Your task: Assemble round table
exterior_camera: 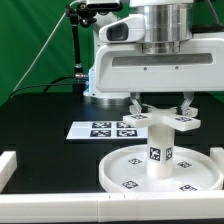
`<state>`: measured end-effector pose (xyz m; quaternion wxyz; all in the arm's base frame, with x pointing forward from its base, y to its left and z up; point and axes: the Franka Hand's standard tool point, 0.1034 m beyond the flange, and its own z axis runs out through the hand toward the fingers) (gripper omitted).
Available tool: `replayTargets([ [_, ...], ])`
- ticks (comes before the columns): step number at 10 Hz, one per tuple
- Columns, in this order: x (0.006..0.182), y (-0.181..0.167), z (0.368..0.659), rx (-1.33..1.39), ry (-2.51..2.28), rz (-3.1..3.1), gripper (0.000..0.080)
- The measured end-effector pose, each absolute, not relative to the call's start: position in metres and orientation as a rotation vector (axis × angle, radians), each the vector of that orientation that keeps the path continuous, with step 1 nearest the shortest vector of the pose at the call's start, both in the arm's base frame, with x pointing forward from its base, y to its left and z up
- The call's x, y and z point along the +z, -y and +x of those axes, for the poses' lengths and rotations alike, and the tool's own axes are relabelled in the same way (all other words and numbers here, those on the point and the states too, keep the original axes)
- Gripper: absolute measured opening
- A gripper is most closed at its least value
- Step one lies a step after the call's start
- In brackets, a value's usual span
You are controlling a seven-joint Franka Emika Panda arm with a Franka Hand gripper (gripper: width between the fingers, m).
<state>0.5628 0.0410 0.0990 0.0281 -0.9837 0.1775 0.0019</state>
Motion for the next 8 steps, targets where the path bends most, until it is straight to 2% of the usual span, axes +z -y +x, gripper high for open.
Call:
replayTargets([
  [4,0.0985,-0.0414,0.5634,0.004,-1.157,-2.831,0.0443],
  [8,0.0985,-0.0410,0.5637,0.022,-1.433,-2.689,0.0443],
])
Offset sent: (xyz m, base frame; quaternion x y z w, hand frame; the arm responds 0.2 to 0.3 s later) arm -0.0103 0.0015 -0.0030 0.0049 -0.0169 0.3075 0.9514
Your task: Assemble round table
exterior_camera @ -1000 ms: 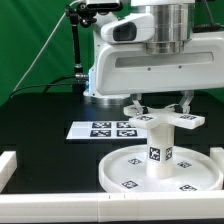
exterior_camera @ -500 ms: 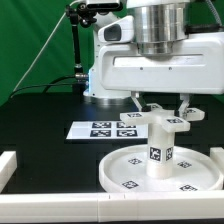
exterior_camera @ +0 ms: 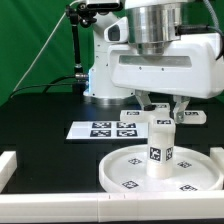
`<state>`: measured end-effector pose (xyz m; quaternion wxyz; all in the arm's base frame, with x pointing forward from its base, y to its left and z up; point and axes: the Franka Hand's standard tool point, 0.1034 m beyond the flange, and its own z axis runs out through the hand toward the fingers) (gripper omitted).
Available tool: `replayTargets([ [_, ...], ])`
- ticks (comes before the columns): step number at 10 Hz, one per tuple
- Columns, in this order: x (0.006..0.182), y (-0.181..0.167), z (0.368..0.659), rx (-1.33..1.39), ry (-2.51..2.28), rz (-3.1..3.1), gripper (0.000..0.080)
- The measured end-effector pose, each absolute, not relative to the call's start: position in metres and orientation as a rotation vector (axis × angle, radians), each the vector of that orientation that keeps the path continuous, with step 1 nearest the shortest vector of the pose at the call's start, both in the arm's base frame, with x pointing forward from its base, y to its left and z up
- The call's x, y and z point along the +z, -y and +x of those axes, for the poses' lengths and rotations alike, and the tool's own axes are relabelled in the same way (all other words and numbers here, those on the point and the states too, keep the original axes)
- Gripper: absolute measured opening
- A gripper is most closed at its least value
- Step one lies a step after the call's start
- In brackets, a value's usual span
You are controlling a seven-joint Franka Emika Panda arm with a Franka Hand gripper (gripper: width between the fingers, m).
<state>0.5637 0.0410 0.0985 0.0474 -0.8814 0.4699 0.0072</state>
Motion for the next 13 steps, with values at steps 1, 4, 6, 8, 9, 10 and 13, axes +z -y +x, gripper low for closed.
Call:
replayTargets([
  [1,0.0986,-0.0405,0.5638,0.029,-1.527,-2.633,0.0443],
  [4,0.0988,-0.0392,0.5633,0.041,-1.924,-2.311,0.0445],
  [6,0.0991,-0.0397,0.5633,0.060,-2.133,-2.117,0.0445],
  [8,0.0994,-0.0398,0.5647,0.067,-2.260,-1.969,0.0445],
  [9,0.0991,-0.0393,0.5647,0.071,-2.362,-1.844,0.0445],
  [10,0.0993,-0.0390,0.5649,0.076,-2.429,-1.757,0.0445],
  [13,0.1007,-0.0387,0.5651,0.079,-2.402,-1.790,0.0542],
])
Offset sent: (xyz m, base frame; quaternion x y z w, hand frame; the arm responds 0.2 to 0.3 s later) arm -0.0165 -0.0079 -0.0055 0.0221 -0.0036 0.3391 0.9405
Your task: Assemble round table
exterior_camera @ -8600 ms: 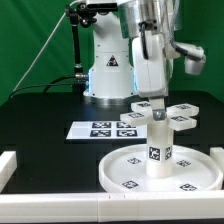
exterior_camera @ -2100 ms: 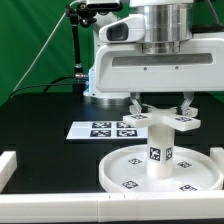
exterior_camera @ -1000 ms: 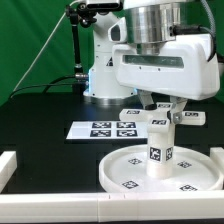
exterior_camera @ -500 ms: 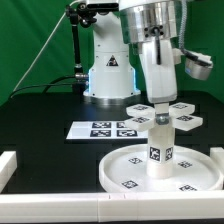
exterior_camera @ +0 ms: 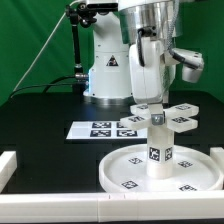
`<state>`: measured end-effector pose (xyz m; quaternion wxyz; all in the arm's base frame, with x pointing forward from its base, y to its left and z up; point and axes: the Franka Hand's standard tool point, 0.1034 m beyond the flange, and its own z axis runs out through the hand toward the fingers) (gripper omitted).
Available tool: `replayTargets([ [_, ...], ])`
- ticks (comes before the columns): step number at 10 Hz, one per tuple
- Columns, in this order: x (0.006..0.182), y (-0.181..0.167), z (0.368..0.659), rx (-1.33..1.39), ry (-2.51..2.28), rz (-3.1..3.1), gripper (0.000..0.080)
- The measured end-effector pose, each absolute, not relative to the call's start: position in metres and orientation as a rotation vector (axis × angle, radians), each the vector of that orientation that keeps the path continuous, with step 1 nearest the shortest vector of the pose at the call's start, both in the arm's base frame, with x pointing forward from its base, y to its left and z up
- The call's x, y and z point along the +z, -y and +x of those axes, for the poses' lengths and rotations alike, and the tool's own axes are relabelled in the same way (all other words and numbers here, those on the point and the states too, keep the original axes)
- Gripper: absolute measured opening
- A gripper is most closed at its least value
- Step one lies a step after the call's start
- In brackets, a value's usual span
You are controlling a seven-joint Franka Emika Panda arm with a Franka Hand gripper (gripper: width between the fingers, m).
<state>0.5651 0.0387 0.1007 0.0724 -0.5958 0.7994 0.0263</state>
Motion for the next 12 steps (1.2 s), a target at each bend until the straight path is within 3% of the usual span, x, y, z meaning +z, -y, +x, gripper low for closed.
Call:
replayTargets([
  [1,0.109,-0.038,0.566,0.089,-2.362,-1.822,0.0542],
  [2,0.119,-0.038,0.568,0.088,-2.342,-1.810,0.0626],
  [4,0.134,-0.040,0.570,0.088,-2.298,-1.808,0.0645],
  [8,0.130,-0.041,0.569,0.065,-2.133,-2.002,0.0649],
  [12,0.133,-0.052,0.576,0.047,-1.429,-2.593,0.0649],
])
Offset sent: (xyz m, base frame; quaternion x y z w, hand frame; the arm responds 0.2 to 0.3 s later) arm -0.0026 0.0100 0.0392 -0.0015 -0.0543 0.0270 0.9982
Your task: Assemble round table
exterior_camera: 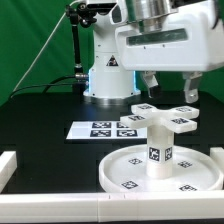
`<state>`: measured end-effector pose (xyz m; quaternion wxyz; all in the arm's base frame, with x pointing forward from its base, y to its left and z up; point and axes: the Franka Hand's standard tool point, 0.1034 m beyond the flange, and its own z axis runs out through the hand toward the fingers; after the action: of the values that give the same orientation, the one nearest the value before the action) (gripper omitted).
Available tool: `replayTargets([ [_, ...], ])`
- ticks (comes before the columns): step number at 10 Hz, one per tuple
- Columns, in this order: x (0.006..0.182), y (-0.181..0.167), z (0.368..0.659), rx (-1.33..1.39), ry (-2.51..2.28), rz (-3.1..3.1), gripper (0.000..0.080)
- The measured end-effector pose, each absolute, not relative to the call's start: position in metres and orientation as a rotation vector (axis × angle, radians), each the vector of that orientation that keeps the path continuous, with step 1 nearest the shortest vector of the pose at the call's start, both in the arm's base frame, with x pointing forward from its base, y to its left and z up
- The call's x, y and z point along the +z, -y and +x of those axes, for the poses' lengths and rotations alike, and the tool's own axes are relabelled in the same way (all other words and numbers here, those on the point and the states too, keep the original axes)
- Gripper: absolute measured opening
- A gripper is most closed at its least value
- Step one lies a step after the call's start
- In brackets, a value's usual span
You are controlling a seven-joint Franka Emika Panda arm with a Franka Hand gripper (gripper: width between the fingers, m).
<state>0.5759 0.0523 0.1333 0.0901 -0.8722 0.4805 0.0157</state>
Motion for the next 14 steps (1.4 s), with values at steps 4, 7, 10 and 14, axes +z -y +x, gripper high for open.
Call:
replayTargets([
  [4,0.1320,-0.0501,0.5750,0.012,-1.059,-2.765,0.0649],
  [7,0.1316,-0.0472,0.5747,-0.040,-0.510,-2.943,0.0649],
  [10,0.1322,-0.0461,0.5752,-0.078,-0.001,-3.007,0.0649],
  [14,0.1312,-0.0421,0.5745,-0.100,0.505,-2.991,0.0649],
])
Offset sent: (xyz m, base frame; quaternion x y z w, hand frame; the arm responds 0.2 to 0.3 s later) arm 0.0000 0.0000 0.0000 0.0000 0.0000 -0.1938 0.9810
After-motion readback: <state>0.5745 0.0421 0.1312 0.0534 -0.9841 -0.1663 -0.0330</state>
